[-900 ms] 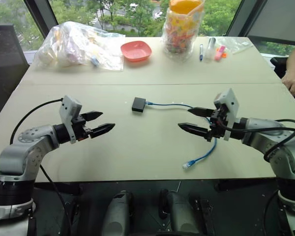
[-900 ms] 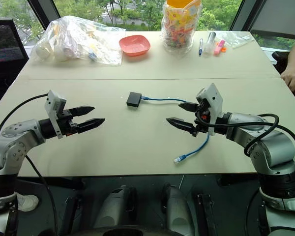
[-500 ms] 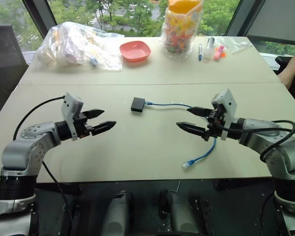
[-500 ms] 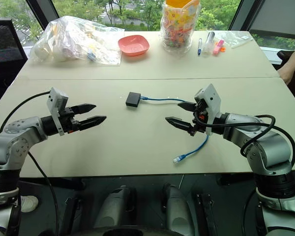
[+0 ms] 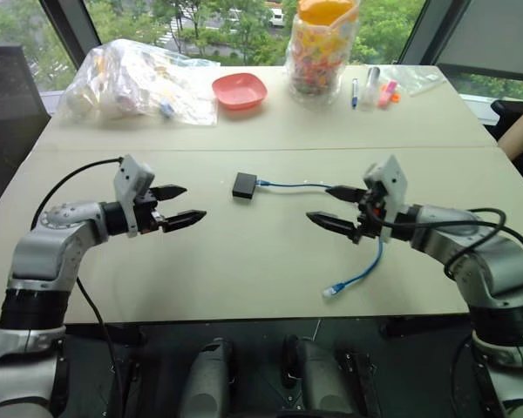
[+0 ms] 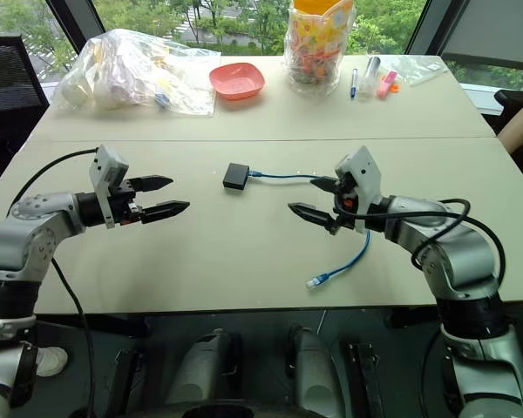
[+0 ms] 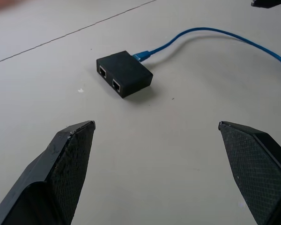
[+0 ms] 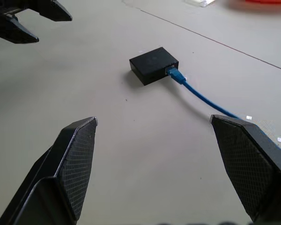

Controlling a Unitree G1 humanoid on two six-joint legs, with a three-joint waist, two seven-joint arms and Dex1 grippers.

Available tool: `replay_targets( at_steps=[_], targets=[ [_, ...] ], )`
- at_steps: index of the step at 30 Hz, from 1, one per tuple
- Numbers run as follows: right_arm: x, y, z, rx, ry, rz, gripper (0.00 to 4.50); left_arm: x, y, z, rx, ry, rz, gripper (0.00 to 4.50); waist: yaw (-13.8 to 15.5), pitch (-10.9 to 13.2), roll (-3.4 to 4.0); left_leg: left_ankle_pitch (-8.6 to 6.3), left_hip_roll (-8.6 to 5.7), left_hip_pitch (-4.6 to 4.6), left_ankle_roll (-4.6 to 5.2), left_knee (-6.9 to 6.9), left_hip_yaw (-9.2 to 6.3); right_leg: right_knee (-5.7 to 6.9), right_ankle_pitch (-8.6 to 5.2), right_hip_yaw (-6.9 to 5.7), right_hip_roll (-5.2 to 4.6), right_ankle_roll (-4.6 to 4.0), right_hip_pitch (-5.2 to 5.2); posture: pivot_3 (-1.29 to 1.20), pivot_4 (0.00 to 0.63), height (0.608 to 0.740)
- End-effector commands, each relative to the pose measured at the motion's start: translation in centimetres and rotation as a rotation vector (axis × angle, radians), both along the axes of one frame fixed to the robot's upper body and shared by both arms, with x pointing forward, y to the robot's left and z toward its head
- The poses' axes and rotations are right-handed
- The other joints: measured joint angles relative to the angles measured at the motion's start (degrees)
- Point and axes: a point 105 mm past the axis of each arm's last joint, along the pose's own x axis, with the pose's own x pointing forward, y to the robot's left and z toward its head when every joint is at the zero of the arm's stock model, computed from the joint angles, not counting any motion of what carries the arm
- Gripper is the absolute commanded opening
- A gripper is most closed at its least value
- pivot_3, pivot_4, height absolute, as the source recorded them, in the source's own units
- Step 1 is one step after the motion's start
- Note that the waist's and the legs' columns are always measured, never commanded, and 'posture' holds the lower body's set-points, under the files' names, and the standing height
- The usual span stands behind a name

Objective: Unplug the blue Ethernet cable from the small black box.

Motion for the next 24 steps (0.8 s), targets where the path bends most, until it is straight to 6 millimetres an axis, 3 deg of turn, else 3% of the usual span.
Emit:
replay_targets(
  at_steps=[1,7,11,13,16,22,24],
  targets=[
    [4.3,2.0,-0.6,-0.045,-0.046,0.003,4.06,0.2,0.1,1.8,0.062,-0.048,-0.073,4.38,-0.6,0.0,-0.01,0.01,0.0,0.03,0.0,0.01,0.02,0.04,0.01,0.01,0.03,-0.01,0.0,0.0,0.15,0.74],
    [9.0,5.1,-2.5,-0.16,-0.053,0.048,4.06,-1.3,0.3,3.3,0.045,-0.05,-0.116,4.38,-1.4,0.0,-0.01,0.03,-0.09,-0.01,0.01,-0.03,0.04,0.5,0.08,0.09,-0.02,0.21,-0.16,0.0,0.15,0.74],
    [10.5,6.6,-3.8,-0.239,-0.033,0.014,4.06,-2.2,0.3,3.9,-0.005,-0.076,-0.062,4.38,-1.6,0.0,-0.01,0.04,-0.08,-0.03,0.01,-0.08,0.11,0.56,0.09,0.1,0.0,0.21,-0.21,0.0,0.15,0.74],
    [10.7,7.6,-4.5,-0.272,-0.013,-0.015,4.06,-2.9,0.4,3.3,-0.025,-0.069,-0.019,4.38,-1.6,0.0,-0.01,0.05,-0.06,-0.01,-0.01,-0.08,0.07,0.58,0.09,0.11,-0.01,0.21,-0.2,0.0,0.15,0.74],
    [10.2,8.9,-5.6,-0.306,0.026,0.023,3.15,-3.8,0.7,2.3,-0.032,-0.057,0.04,4.43,-1.7,0.0,0.0,0.07,-0.01,0.07,-0.06,-0.07,0.03,0.63,0.09,0.17,-0.04,0.22,-0.16,0.0,0.15,0.74],
    [9.9,10.7,-4.8,-0.338,-0.024,0.09,0.06,-4.2,1.2,1.8,-0.029,-0.053,0.107,4.43,-1.6,0.0,0.01,0.22,0.06,0.45,-0.3,-0.06,-0.07,0.68,0.0,0.15,0.01,-0.02,0.13,0.0,0.15,0.74],
    [10.1,10.8,-4.3,-0.38,-0.08,0.091,0.06,-4.1,1.2,1.7,-0.026,-0.053,0.11,4.43,-1.6,0.0,0.01,0.23,0.09,0.64,-0.33,-0.07,-0.06,0.68,0.0,0.16,0.01,-0.05,0.29,0.0,0.15,0.74]
  ],
)
